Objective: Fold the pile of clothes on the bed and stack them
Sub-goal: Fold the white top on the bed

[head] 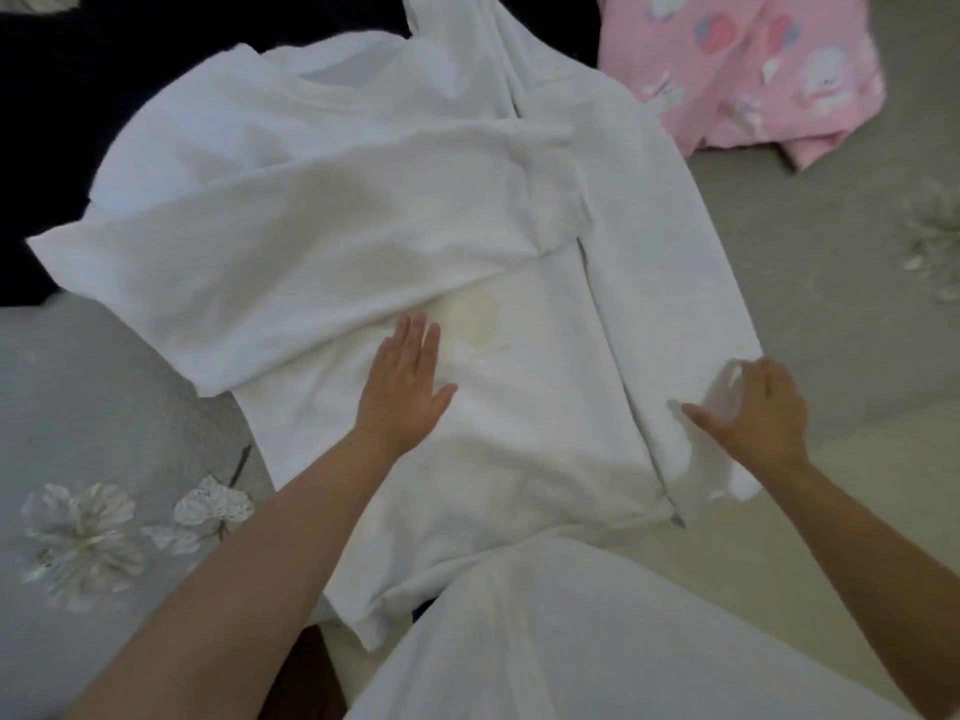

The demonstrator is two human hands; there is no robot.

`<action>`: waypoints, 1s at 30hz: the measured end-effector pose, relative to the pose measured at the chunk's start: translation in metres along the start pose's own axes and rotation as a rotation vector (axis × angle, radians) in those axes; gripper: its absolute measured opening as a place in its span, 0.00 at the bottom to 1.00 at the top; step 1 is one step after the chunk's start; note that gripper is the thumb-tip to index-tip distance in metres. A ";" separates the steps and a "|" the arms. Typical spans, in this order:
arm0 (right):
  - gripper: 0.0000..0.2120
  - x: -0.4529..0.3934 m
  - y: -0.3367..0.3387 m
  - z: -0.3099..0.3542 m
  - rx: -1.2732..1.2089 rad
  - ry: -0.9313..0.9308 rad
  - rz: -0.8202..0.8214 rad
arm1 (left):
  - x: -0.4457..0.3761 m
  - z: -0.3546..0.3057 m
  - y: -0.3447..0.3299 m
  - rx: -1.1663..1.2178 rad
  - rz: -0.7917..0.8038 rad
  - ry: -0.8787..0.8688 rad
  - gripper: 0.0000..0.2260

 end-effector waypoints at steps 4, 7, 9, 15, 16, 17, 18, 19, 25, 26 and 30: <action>0.52 0.049 -0.064 -0.022 -0.009 0.097 0.192 | 0.003 -0.040 -0.074 -0.080 0.189 0.054 0.35; 0.48 0.056 -0.081 -0.022 0.043 0.096 0.214 | 0.008 -0.044 -0.100 -0.159 0.268 0.105 0.35; 0.41 0.049 -0.079 -0.019 0.049 0.110 0.180 | 0.009 -0.044 -0.102 -0.175 0.280 0.121 0.35; 0.14 0.006 -0.036 -0.050 -0.103 0.125 0.045 | 0.011 -0.047 -0.106 -0.237 0.320 0.135 0.34; 0.11 -0.004 -0.020 -0.062 -0.215 0.050 0.014 | 0.011 -0.045 -0.106 -0.240 0.317 0.136 0.34; 0.09 -0.012 0.000 -0.072 -0.331 -0.039 -0.039 | 0.010 -0.045 -0.106 -0.242 0.309 0.134 0.35; 0.08 -0.019 0.021 -0.079 -0.427 -0.118 -0.094 | 0.008 -0.045 -0.105 -0.245 0.292 0.129 0.35; 0.08 -0.026 0.041 -0.079 -0.495 -0.159 -0.128 | 0.007 -0.045 -0.103 -0.248 0.277 0.129 0.35; 0.12 -0.035 0.099 0.042 -0.712 0.047 0.090 | 0.003 -0.054 -0.061 -0.026 0.154 0.111 0.28; 0.11 -0.029 0.100 0.067 -0.795 0.050 0.157 | 0.003 -0.051 -0.046 0.082 0.105 0.131 0.26; 0.09 -0.002 0.115 0.170 -1.057 0.110 0.273 | 0.029 -0.005 0.029 0.335 -0.156 0.237 0.20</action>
Point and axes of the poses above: each hand's wrist, its own x-axis away from the middle knuckle, its own y-axis out of the back of the hand, z = x × y, the point moved 9 cm from there along -x, towards the middle knuckle
